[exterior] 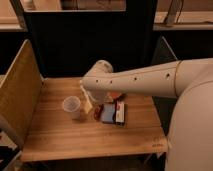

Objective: Place the pepper in the ceramic cup

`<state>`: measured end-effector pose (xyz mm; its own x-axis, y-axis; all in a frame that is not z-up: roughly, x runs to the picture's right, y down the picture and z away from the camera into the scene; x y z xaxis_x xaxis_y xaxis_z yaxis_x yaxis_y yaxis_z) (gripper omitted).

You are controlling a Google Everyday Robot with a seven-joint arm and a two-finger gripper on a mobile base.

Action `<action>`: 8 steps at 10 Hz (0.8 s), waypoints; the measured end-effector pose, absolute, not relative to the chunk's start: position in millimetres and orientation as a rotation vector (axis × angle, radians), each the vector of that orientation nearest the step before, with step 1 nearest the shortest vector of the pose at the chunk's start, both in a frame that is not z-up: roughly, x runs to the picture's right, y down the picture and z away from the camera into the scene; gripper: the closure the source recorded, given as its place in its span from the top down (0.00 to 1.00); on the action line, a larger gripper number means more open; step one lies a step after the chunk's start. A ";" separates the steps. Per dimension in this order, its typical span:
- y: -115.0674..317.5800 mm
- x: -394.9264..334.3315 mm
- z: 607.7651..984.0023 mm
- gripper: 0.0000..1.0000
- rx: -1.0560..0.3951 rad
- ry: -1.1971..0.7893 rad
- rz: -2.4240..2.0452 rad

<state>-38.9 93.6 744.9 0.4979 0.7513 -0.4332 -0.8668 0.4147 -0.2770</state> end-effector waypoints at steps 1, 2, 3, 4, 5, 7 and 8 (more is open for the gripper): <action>99.0 -44.5 751.8 0.80 -0.506 0.278 1.038; 105.1 -48.7 760.1 0.80 -0.509 0.303 1.049; 111.4 -50.4 769.7 0.80 -0.507 0.336 1.058; 117.8 -51.7 780.7 0.80 -0.504 0.370 1.061; 123.1 -55.3 792.4 0.80 -0.497 0.400 1.060; 127.2 -68.5 812.1 0.80 -0.493 0.433 1.055; 129.4 -79.7 819.9 0.80 -0.504 0.441 1.054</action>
<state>-79.7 129.4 819.9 0.4276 0.7030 -0.5682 -0.8982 0.4014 -0.1793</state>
